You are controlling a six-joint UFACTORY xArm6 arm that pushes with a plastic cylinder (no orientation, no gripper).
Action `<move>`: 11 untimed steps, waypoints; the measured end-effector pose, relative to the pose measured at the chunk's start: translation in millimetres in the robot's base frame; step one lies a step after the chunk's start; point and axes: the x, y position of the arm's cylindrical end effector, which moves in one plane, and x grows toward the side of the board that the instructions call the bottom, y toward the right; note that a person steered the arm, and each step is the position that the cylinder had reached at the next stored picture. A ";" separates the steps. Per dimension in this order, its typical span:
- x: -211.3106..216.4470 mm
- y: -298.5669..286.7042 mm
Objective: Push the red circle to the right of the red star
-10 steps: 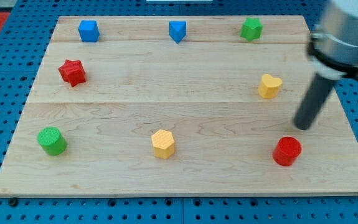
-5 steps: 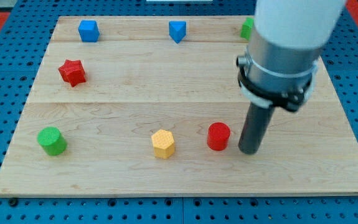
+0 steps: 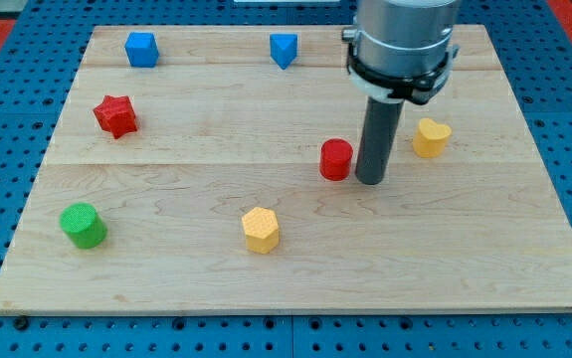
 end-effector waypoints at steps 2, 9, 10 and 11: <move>-28.5 -70.7; -14.2 -52.0; -0.4 -93.6; -11.7 -129.4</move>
